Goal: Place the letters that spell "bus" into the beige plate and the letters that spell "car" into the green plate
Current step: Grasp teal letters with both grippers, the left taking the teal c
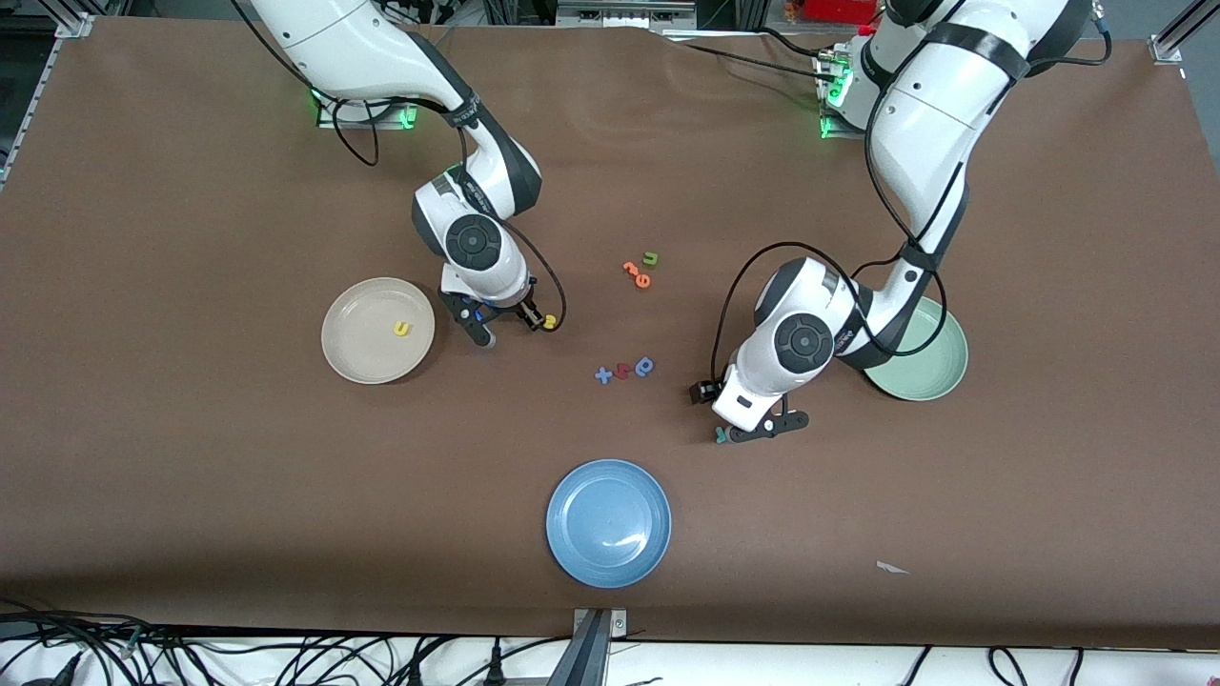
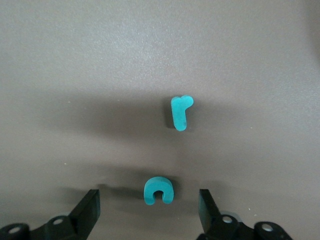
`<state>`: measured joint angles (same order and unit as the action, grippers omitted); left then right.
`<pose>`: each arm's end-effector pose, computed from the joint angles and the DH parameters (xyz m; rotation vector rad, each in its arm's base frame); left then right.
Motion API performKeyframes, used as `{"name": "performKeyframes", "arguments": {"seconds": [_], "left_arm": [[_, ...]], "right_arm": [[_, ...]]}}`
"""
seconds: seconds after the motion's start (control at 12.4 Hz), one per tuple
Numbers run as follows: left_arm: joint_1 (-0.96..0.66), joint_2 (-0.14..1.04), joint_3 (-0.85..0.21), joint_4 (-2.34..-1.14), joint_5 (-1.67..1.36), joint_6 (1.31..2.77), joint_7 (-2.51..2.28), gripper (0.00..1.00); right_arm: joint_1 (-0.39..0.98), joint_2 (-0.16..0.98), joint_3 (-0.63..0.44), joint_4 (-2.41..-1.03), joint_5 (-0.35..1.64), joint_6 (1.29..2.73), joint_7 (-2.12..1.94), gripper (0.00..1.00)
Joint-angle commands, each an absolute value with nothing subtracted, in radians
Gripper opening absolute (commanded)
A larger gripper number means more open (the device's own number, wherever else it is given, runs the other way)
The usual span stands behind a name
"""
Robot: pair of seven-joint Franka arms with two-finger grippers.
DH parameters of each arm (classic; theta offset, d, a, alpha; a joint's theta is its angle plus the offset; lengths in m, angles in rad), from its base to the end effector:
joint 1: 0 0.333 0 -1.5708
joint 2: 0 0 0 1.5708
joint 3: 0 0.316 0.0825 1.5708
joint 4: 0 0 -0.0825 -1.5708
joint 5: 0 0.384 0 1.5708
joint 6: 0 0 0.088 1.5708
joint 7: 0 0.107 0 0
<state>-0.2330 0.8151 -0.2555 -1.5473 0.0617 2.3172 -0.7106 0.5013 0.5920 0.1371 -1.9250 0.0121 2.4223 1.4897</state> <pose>0.6316 -0.3051 0.1776 3.0078 0.3859 -0.1450 0.4947 0.3646 0.1742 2.8036 -1.3206 -0.1827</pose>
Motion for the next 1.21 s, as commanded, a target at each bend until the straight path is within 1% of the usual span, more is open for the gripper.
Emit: {"name": "performKeyframes", "arguments": {"seconds": [0.0, 0.08, 0.24, 0.48, 0.57, 0.73, 1.05, 1.13], "left_arm": [[-0.239, 0.848, -0.252, -1.503, 0.091, 2.307, -0.709, 0.78], [-0.239, 0.848, -0.252, -1.503, 0.091, 2.307, -0.709, 0.77], [-0.241, 0.848, -0.250, -1.503, 0.094, 2.307, -0.707, 0.70], [-0.241, 0.847, -0.252, -1.503, 0.182, 2.301, -0.715, 0.67], [-0.241, 0.847, -0.252, -1.503, 0.181, 2.299, -0.716, 0.68], [-0.250, 0.845, -0.255, -1.503, 0.172, 2.296, -0.727, 0.68], [-0.270, 0.845, -0.255, -1.497, 0.170, 2.296, -0.765, 0.67], [-0.268, 0.845, -0.255, -1.497, 0.170, 2.296, -0.765, 0.64]], "right_arm": [[0.505, 0.569, 0.133, -1.965, 0.002, 2.444, 1.506, 0.59], [0.505, 0.568, 0.133, -1.973, 0.002, 2.453, 1.508, 0.58], [0.505, 0.546, 0.133, -2.018, 0.002, 2.526, 1.523, 0.57], [0.505, 0.532, 0.135, -2.039, 0.003, 2.548, 1.526, 0.56], [0.505, 0.532, 0.133, -2.039, 0.003, 2.548, 1.526, 0.54], [0.505, 0.532, 0.135, -2.037, 0.002, 2.546, 1.526, 0.43], [0.505, 0.532, 0.133, -2.037, 0.002, 2.546, 1.520, 0.37], [0.505, 0.532, 0.133, -2.033, 0.002, 2.542, 1.519, 0.36]]}}
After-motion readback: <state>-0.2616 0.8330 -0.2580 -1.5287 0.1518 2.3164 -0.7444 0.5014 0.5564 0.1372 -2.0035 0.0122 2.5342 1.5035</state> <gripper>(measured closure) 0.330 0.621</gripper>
